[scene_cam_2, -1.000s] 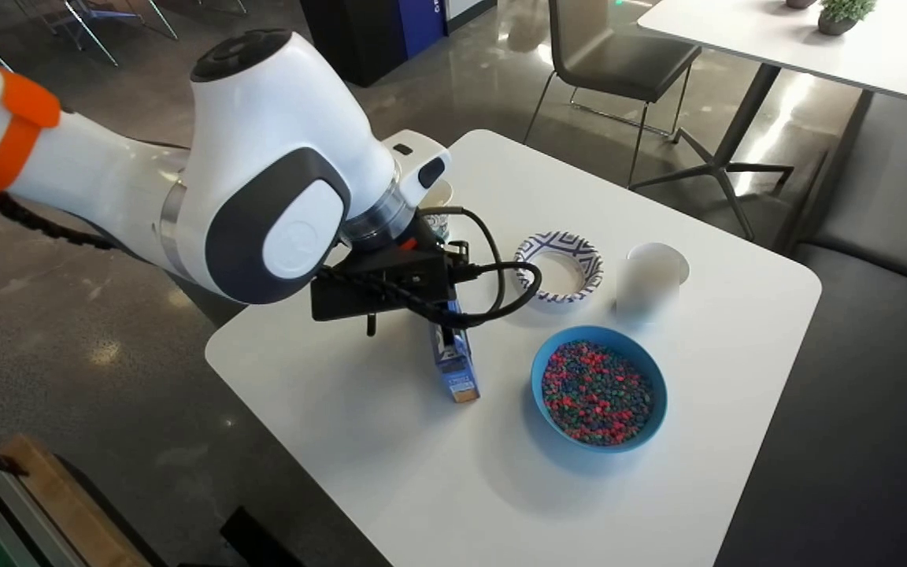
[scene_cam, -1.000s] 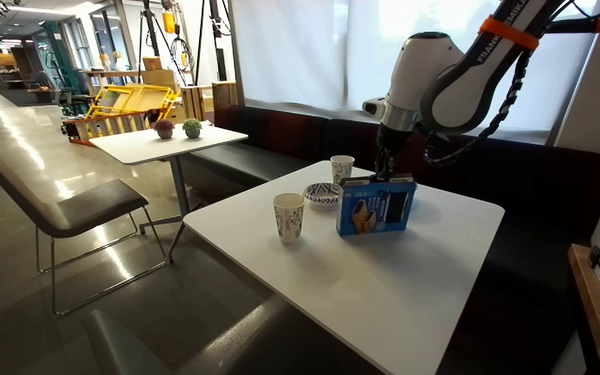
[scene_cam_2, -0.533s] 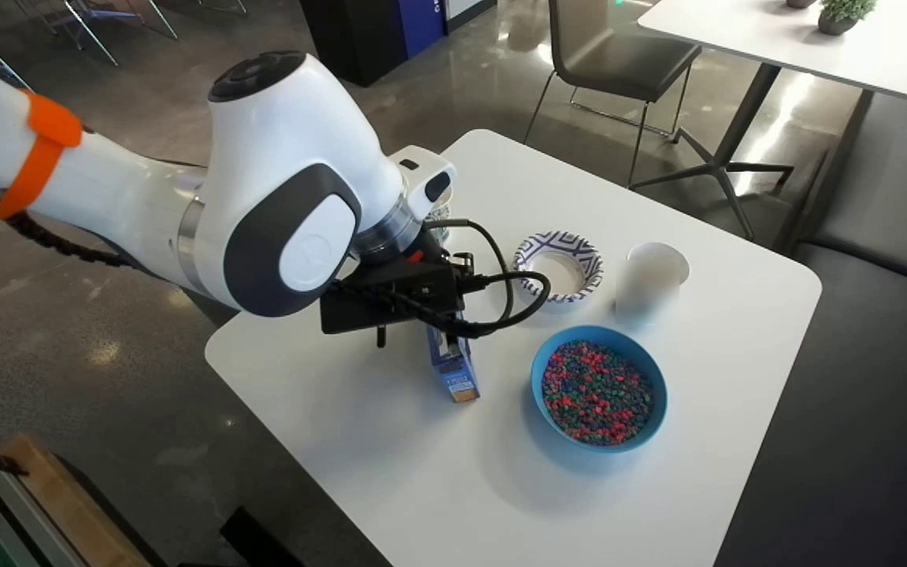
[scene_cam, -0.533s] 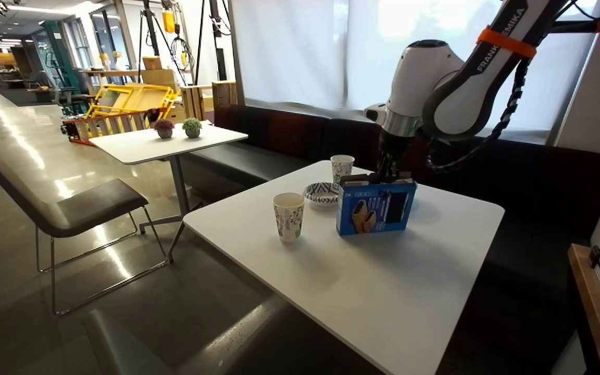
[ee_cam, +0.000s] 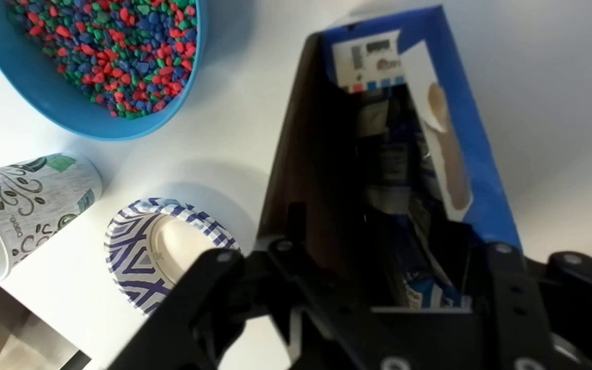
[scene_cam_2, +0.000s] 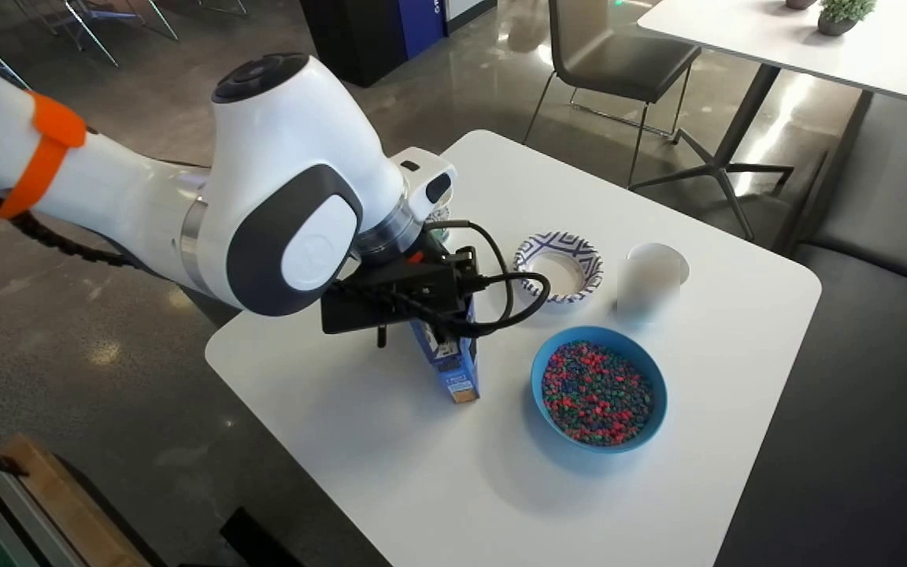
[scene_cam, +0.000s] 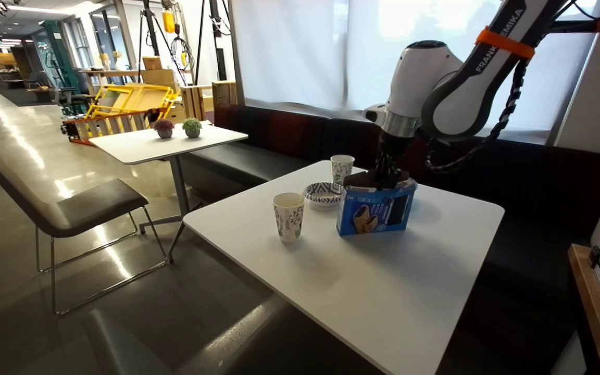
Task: Remove a blue packet from the blue box and put it on the table
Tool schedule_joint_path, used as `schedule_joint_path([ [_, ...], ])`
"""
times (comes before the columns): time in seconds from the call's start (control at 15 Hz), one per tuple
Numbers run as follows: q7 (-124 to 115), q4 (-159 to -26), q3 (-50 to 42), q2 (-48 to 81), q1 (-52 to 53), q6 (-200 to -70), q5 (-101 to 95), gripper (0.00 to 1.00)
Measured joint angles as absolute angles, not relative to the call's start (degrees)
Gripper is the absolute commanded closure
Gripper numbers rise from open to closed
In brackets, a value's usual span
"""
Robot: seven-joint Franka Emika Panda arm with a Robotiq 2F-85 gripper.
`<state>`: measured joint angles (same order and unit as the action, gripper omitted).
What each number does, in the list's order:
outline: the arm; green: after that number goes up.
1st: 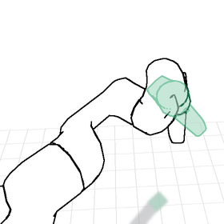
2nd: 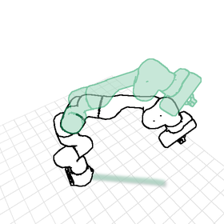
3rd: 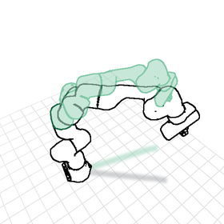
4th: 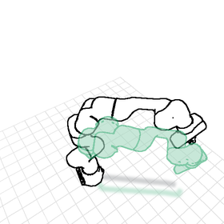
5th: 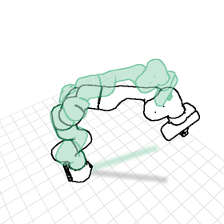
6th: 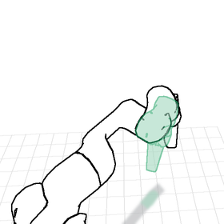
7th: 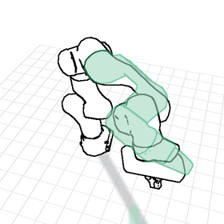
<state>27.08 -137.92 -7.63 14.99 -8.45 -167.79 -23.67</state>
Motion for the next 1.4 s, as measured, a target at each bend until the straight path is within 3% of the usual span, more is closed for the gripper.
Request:
schedule_joint_path([
  [0.13, 27.1, -137.6, -7.5, 14.9, -8.4, -166.6, -23.6, 0.0],
  [0.93, 27.0, -134.9, -6.7, 14.8, -8.5, -155.0, -20.1, 0.0],
  [1.0, 27.0, -134.9, -6.5, 14.8, -8.6, -154.9, -19.0, 0.25],
  [1.07, 27.0, -134.9, -6.2, 14.8, -8.7, -154.8, -17.9, 0.27],
  [1.4, 26.8, -134.9, -5.7, 14.8, -8.8, -154.3, -15.0, 0.66],
])
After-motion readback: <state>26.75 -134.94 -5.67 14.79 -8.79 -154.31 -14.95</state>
